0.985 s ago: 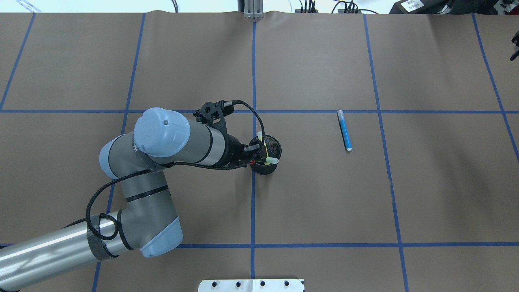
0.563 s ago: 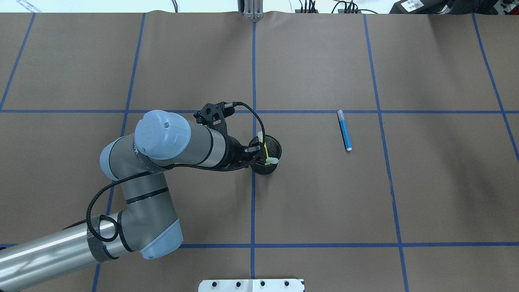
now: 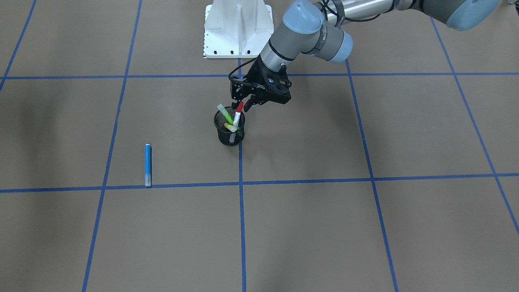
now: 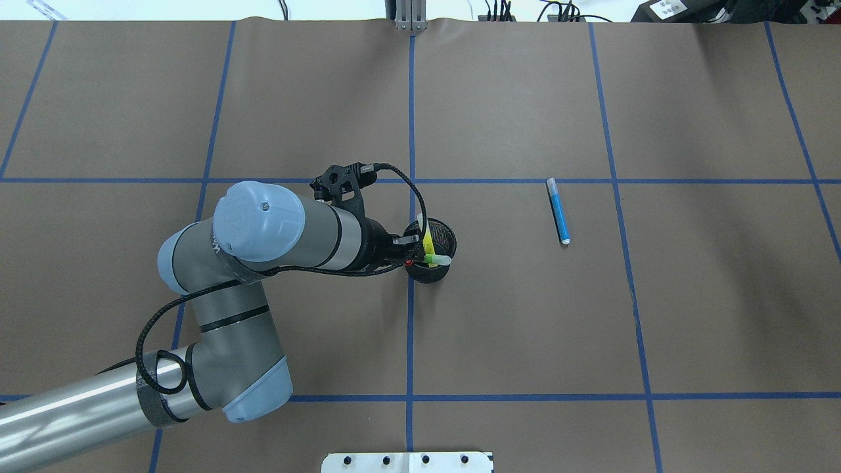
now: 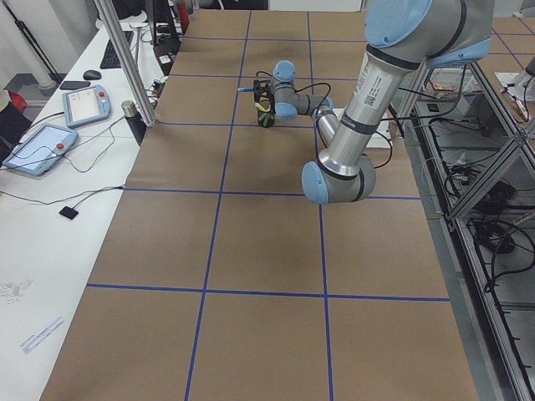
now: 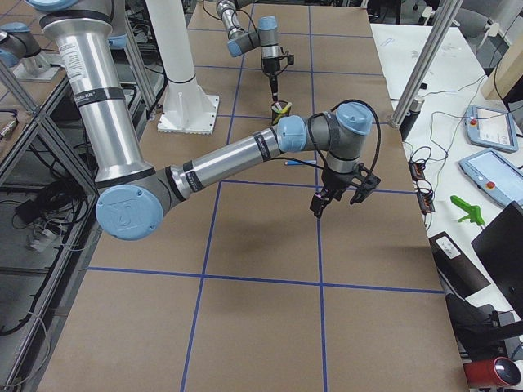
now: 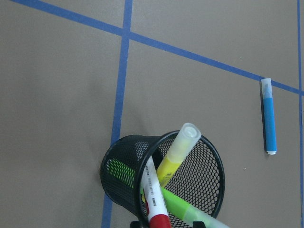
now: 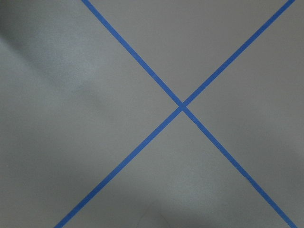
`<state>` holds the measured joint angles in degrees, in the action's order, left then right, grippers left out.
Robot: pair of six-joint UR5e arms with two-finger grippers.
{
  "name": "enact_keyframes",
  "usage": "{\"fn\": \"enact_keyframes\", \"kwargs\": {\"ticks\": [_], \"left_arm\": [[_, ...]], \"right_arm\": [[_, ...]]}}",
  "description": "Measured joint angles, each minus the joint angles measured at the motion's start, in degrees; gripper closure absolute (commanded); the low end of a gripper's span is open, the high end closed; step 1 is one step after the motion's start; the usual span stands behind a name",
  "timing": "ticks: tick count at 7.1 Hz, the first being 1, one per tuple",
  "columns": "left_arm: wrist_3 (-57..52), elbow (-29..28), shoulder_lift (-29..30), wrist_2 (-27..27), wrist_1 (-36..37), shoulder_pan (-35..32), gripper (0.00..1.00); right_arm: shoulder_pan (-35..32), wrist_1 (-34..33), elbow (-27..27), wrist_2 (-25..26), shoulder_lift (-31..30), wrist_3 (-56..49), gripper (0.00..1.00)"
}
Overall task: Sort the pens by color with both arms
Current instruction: 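Lower the left gripper into the cup and close on the red-capped marker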
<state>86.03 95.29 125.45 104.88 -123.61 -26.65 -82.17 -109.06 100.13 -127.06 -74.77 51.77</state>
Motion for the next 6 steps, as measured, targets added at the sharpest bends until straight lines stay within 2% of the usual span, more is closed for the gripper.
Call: {"fn": "enact_keyframes", "kwargs": {"ticks": [4, 6], "left_arm": [[-0.25, 0.09, -0.07, -1.35, 0.04, 0.54, 0.66], [-0.25, 0.07, -0.01, -2.67, 0.04, 1.52, 0.79]], "right_arm": [[0.0, 2.82, -0.1, -0.13, 0.0, -0.21, 0.0], [0.0, 2.88, 0.1, -0.2, -0.1, -0.45, 0.0]]}}
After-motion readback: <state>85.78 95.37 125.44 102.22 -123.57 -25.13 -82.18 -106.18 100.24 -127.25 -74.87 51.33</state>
